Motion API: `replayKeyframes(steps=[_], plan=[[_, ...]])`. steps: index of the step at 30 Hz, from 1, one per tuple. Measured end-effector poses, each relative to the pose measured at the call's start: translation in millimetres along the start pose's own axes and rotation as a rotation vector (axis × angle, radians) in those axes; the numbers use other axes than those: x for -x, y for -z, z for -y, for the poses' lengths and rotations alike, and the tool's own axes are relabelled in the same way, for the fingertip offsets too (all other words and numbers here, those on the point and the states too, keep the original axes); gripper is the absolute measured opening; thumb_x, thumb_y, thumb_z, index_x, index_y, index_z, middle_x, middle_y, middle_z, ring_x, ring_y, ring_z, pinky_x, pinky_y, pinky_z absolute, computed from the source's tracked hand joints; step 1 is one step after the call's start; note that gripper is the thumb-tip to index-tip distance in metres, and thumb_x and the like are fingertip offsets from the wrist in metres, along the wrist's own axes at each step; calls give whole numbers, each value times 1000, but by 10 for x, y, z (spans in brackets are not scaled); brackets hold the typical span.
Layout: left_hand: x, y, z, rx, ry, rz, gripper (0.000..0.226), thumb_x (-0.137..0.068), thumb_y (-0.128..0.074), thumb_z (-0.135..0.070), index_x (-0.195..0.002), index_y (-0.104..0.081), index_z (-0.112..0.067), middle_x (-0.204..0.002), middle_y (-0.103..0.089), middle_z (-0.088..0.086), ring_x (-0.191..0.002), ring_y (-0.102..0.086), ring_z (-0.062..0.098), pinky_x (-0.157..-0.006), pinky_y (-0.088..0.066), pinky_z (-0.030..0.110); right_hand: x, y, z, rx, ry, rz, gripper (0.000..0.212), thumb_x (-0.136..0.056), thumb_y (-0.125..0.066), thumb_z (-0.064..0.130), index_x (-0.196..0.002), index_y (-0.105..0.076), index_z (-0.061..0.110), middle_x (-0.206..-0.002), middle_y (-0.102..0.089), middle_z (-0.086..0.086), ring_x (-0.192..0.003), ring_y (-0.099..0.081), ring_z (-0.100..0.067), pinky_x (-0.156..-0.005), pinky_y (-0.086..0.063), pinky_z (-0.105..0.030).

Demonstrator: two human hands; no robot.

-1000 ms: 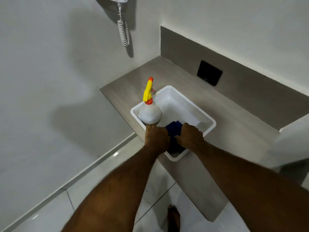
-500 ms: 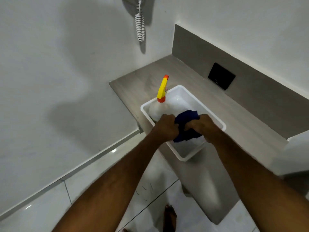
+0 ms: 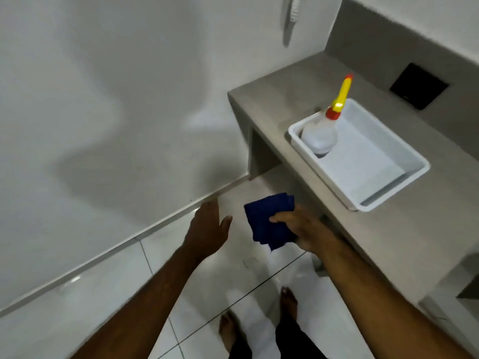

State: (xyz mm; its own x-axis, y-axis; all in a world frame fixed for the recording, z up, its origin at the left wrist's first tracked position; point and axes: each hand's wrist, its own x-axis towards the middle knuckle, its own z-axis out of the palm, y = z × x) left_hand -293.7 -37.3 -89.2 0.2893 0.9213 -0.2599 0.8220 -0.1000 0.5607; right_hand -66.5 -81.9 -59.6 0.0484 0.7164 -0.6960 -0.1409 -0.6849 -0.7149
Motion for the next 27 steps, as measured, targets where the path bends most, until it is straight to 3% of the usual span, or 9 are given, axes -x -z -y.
replayKeyframes(steps=[2, 5, 8, 12, 17, 21, 23, 25, 27], plan=[[1, -320, 581, -181, 104, 101, 81, -96, -49, -44, -152, -12, 2, -159, -25, 21, -146, -26, 32, -118, -23, 39, -316, -113, -377, -15, -82, -107, 34, -83, -66, 0, -113, -60, 14, -102, -70, -10, -90, -67, -27, -55, -57, -32], [-67, -1028, 1409, -352, 219, 182, 93, -92, -50, -51, -152, -4, 3, -160, -18, 23, -147, -20, 36, -120, -23, 44, -915, -140, -1088, 36, -174, -247, 34, -83, -62, -4, -114, -60, 10, -90, -69, -5, -81, -67, -23, -59, -56, -31], [-173, -2051, 2240, -369, 263, 218, 101, -86, -59, -52, -152, -5, 3, -159, -17, 26, -146, -17, 43, -118, -24, 50, -1735, -75, -2054, 184, -221, -304, 41, -83, -52, -13, -121, -59, 2, -89, -67, -3, -77, -63, -19, -64, -54, -32], [-441, -3581, 3247, -373, 275, 295, 109, -83, -62, -55, -152, 1, 1, -160, -7, 29, -147, -5, 47, -118, -20, 56, -2876, 87, -3463, 386, -300, -383, 48, -84, -55, -6, -130, -50, 7, -108, -61, -14, -89, -60, -29, -72, -54, -35], [-788, -5092, 4267, -347, 272, 356, 118, -76, -66, -62, -153, 13, -20, -163, 10, 20, -147, 7, 47, -113, -14, 67, -3787, 290, -5009, 607, -286, -418, 47, -81, -61, -3, -125, -55, 13, -107, -66, -13, -99, -63, -33, -84, -55, -42], [-1050, -5676, 4761, -316, 309, 362, 134, -61, -80, -61, -154, 9, -24, -163, 17, 16, -146, 14, 46, -109, -12, 74, -4271, 424, -5618, 819, -92, -629, 61, -79, -60, -6, -135, -49, 15, -125, -64, -14, -114, -59, -36, -94, -48, -41], [-1148, -5778, 4950, -261, 340, 371, 143, -52, -87, -57, -152, 11, -31, -162, 22, 11, -146, 17, 45, -104, -14, 80, -4593, 495, -5715, 850, -11, -741, 72, -81, -58, -7, -146, -36, 17, -145, -49, -14, -130, -48, -34, -106, -40, -42], [-1228, -5795, 5066, -202, 362, 390, 152, -44, -91, -57, -149, 18, -39, -160, 30, 6, -144, 24, 43, -97, -12, 85, -4892, 510, -5800, 936, 2, -666, 77, -84, -57, -4, -151, -25, 15, -155, -31, -18, -139, -33, -38, -114, -31, -45], [-1263, -5800, 5111, -180, 368, 408, 156, -41, -91, -58, -146, 24, -43, -157, 37, 3, -142, 31, 42, -95, -8, 86, -4994, 385, -6007, 1098, -23, -512, 75, -89, -61, 19, -152, -21, 13, -158, -18, -24, -143, -19, -46, -117, -26, -52]])
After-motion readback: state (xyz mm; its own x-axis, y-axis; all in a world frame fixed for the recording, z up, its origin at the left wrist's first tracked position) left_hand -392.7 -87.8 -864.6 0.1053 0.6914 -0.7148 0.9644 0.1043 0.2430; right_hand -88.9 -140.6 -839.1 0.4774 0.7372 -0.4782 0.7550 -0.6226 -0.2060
